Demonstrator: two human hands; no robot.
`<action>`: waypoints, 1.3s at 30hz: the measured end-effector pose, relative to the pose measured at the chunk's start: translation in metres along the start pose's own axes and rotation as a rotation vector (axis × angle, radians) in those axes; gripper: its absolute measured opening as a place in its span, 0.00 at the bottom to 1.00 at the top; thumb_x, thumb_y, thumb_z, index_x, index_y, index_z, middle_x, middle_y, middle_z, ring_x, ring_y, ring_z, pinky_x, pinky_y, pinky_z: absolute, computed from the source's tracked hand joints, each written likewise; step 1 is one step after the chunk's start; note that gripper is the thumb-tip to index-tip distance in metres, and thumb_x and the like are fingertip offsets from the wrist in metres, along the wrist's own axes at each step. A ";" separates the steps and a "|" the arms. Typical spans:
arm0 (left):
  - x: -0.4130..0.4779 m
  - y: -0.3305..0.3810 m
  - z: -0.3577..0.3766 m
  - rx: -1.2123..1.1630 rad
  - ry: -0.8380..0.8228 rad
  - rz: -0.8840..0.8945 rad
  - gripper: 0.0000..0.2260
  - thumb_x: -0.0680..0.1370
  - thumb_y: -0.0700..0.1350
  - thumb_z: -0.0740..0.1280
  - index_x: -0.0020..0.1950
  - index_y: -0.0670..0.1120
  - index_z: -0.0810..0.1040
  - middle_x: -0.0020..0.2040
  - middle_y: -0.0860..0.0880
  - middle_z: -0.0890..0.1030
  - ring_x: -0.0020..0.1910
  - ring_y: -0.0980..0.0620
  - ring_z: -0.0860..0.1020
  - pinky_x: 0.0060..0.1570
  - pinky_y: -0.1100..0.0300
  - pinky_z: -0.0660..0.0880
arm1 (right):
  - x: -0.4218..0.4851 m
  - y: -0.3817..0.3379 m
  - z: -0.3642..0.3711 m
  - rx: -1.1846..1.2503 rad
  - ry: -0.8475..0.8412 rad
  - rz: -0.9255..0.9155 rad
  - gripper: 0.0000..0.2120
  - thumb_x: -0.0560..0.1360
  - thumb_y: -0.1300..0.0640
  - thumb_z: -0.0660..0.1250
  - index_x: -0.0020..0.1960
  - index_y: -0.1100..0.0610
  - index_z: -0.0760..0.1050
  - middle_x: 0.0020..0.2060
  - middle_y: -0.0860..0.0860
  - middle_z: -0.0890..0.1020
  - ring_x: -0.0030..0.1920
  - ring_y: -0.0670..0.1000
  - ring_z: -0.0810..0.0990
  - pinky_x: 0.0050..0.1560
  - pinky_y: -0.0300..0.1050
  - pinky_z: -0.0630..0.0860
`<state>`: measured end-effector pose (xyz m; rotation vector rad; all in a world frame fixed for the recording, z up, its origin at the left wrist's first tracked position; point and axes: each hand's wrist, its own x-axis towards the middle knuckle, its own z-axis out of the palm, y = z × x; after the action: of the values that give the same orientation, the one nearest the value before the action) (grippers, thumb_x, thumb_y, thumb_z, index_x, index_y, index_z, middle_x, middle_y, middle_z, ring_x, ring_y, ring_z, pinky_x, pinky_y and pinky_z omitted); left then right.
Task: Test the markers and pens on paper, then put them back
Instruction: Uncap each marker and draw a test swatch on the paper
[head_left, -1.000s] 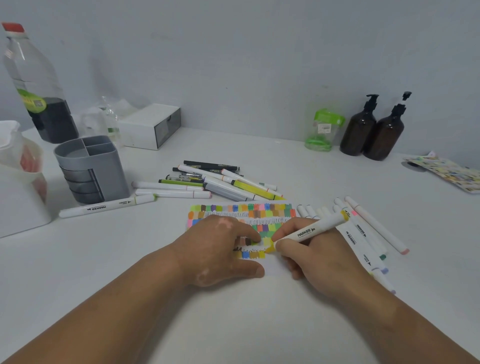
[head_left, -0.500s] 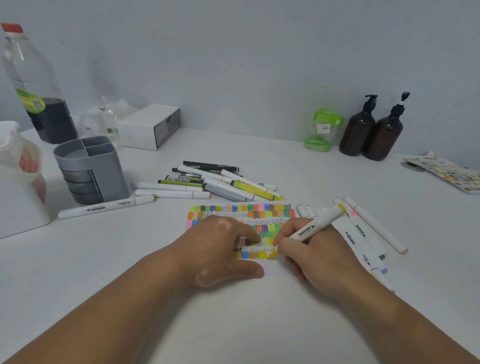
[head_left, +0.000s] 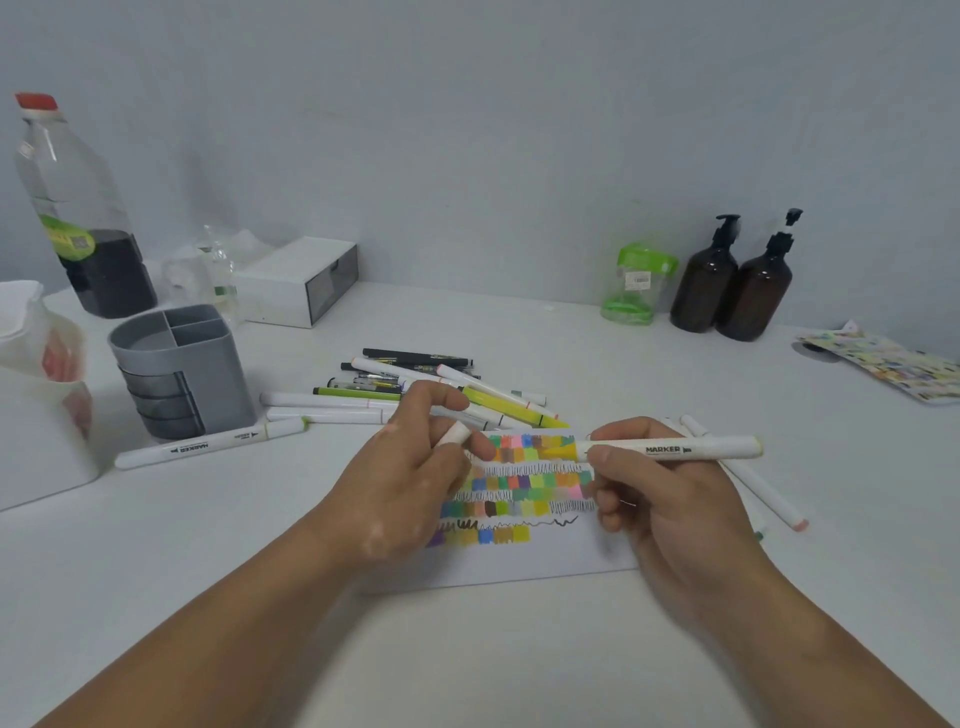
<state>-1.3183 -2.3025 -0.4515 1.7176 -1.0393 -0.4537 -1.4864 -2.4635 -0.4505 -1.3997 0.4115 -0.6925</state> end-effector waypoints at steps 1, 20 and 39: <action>-0.001 0.000 0.001 -0.016 -0.014 0.014 0.10 0.85 0.41 0.57 0.61 0.56 0.67 0.48 0.58 0.84 0.37 0.54 0.77 0.41 0.55 0.78 | 0.000 -0.001 0.000 0.045 -0.008 0.010 0.03 0.66 0.58 0.74 0.40 0.55 0.83 0.29 0.54 0.76 0.29 0.49 0.75 0.26 0.40 0.72; -0.004 0.002 0.010 -0.142 -0.116 0.044 0.05 0.78 0.46 0.71 0.52 0.53 0.84 0.45 0.50 0.87 0.42 0.48 0.85 0.48 0.53 0.83 | -0.007 -0.003 0.007 0.002 -0.104 -0.022 0.09 0.65 0.51 0.76 0.41 0.55 0.84 0.34 0.59 0.83 0.29 0.52 0.77 0.29 0.41 0.74; 0.002 -0.003 -0.008 0.142 0.081 0.106 0.13 0.79 0.46 0.71 0.51 0.66 0.81 0.44 0.63 0.82 0.44 0.62 0.82 0.37 0.71 0.75 | -0.004 -0.021 -0.011 0.015 -0.325 0.166 0.25 0.68 0.40 0.74 0.54 0.60 0.86 0.45 0.61 0.86 0.36 0.53 0.78 0.33 0.44 0.76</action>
<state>-1.3101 -2.2989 -0.4508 1.7800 -1.1202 -0.2457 -1.5009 -2.4697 -0.4319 -1.4158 0.2604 -0.3239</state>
